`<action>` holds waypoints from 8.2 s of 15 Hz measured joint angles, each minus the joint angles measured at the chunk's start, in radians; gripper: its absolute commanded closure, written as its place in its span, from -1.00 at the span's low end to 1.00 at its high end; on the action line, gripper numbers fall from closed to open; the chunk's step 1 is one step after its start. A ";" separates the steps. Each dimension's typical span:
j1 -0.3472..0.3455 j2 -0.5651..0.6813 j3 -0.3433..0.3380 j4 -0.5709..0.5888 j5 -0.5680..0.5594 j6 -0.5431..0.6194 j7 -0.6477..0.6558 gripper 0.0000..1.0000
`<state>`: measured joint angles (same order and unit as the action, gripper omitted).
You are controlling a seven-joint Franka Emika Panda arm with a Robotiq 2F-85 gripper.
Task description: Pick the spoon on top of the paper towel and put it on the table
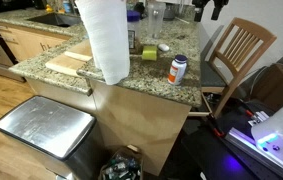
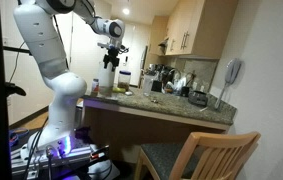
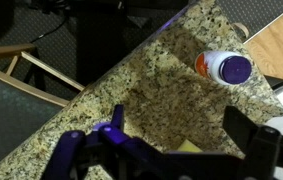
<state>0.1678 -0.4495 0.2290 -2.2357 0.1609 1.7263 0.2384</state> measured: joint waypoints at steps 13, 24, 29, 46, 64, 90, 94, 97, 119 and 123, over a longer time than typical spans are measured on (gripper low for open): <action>0.044 -0.101 0.018 0.367 -0.078 -0.024 -0.069 -1.00; 0.089 0.005 0.160 0.334 -0.079 0.226 -0.065 -1.00; 0.089 0.106 0.212 0.323 -0.114 0.317 0.005 -1.00; 0.095 0.252 0.259 0.259 -0.340 0.561 0.213 -0.45; 0.116 0.232 0.157 0.300 -0.077 0.545 0.149 0.90; -0.090 0.228 -0.269 0.460 0.473 0.221 0.184 0.90; -0.137 0.305 -0.275 0.463 0.465 0.203 0.330 0.90; -0.157 0.374 -0.278 0.480 0.485 0.180 0.420 0.59; -0.172 0.504 -0.280 0.504 0.657 0.167 0.570 0.90; -0.172 0.552 -0.279 0.548 0.662 0.167 0.673 0.59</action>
<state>-0.0042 0.1025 -0.0500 -1.6879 0.8227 1.8933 0.9109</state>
